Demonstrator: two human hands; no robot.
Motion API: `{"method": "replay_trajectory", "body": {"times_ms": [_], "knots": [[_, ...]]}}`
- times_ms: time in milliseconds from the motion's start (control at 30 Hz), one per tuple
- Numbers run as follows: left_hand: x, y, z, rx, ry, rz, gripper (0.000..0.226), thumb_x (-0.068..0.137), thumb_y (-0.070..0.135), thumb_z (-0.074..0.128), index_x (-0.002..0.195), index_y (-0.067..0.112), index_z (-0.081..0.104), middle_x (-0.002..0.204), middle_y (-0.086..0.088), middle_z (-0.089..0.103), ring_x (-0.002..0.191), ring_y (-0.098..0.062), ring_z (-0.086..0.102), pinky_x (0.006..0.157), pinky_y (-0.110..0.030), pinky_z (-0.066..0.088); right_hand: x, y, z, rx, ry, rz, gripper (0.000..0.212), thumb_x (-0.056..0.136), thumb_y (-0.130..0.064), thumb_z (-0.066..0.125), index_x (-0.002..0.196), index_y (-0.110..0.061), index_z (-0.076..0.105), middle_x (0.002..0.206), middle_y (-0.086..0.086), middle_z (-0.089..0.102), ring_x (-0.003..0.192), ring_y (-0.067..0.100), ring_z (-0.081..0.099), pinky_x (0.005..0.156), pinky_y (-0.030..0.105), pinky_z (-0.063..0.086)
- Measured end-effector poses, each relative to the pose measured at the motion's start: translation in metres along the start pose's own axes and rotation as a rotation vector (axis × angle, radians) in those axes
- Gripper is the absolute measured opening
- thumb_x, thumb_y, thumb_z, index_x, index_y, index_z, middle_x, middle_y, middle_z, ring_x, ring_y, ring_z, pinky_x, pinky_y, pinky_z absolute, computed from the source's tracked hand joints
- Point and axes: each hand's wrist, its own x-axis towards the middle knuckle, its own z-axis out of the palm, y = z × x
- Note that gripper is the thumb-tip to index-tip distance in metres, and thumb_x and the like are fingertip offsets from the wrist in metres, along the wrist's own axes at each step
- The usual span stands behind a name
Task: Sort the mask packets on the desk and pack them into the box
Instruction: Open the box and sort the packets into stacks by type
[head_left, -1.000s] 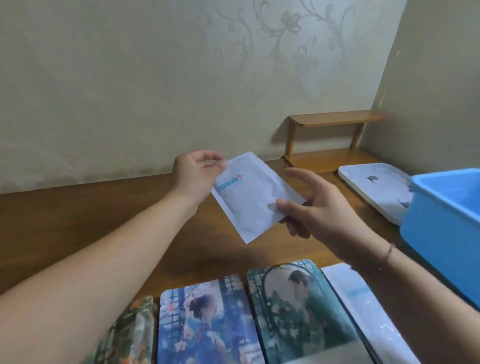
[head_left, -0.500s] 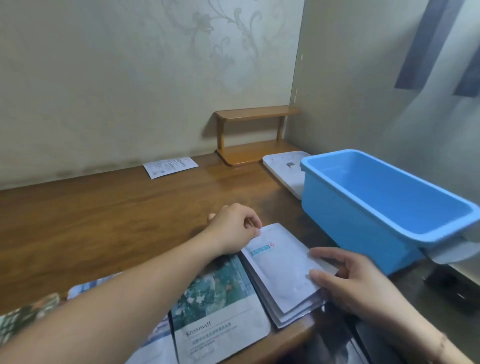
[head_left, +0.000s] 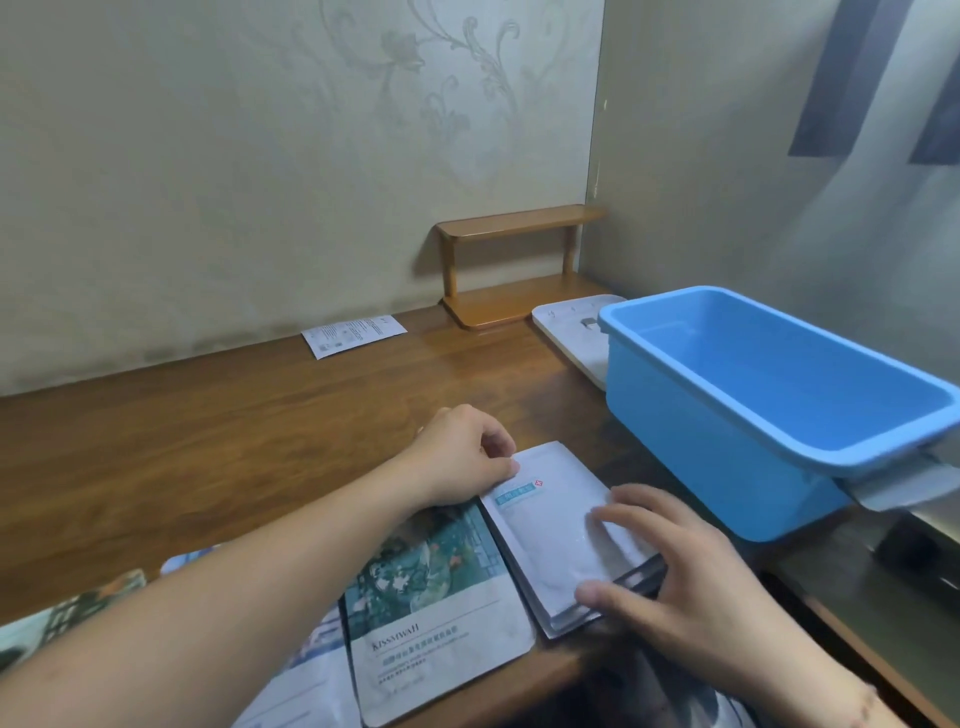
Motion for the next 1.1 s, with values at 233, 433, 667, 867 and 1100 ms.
{"method": "replay_trajectory", "body": {"times_ms": [233, 433, 667, 867, 1100], "knots": [[-0.005, 0.0, -0.002, -0.038, -0.004, 0.046, 0.018, 0.081, 0.029, 0.078, 0.097, 0.023, 0.076, 0.09, 0.013, 0.071, 0.083, -0.002, 0.062, 0.069, -0.013, 0.045, -0.002, 0.013, 0.011, -0.053, 0.01, -0.038, 0.093, 0.046, -0.093, 0.051, 0.116, -0.033, 0.067, 0.129, -0.027, 0.044, 0.122, -0.001, 0.044, 0.096, 0.012, 0.03], [-0.001, -0.016, -0.014, -0.012, -0.024, 0.048, 0.025, 0.087, 0.041, 0.069, 0.107, 0.027, 0.071, 0.103, 0.013, 0.065, 0.091, -0.003, 0.059, 0.082, -0.025, 0.05, 0.012, -0.006, 0.006, -0.176, 0.157, -0.138, 0.073, 0.069, -0.089, 0.046, 0.096, -0.028, 0.073, 0.122, -0.008, 0.06, 0.115, 0.014, 0.048, 0.088, 0.036, 0.045], [0.015, -0.095, -0.072, 0.219, 0.049, -0.095, 0.028, 0.091, 0.036, 0.063, 0.118, 0.026, 0.065, 0.123, 0.006, 0.06, 0.099, -0.009, 0.051, 0.097, -0.031, 0.045, 0.154, -0.095, 0.045, -0.196, -0.101, -0.106, 0.053, 0.085, -0.063, 0.055, 0.129, -0.035, 0.053, 0.134, -0.016, 0.049, 0.119, 0.007, 0.049, 0.097, 0.026, 0.045], [0.02, -0.175, -0.116, 0.287, 0.102, -0.204, 0.038, 0.09, 0.036, 0.061, 0.126, 0.026, 0.06, 0.131, 0.008, 0.059, 0.12, -0.014, 0.054, 0.103, -0.033, 0.044, 0.301, -0.132, 0.134, -0.266, -0.312, -0.163, 0.066, 0.088, -0.056, 0.056, 0.141, -0.02, 0.044, 0.142, 0.001, 0.047, 0.132, 0.022, 0.041, 0.109, 0.038, 0.038], [0.017, -0.231, -0.13, 0.237, 0.153, -0.204, 0.042, 0.094, 0.038, 0.059, 0.134, 0.027, 0.054, 0.14, 0.013, 0.049, 0.131, -0.008, 0.043, 0.107, -0.022, 0.032, 0.384, -0.141, 0.194, -0.376, -0.394, -0.122, 0.068, 0.093, -0.065, 0.033, 0.148, -0.025, 0.03, 0.157, -0.004, 0.024, 0.146, 0.022, 0.016, 0.114, 0.052, 0.023]]}}
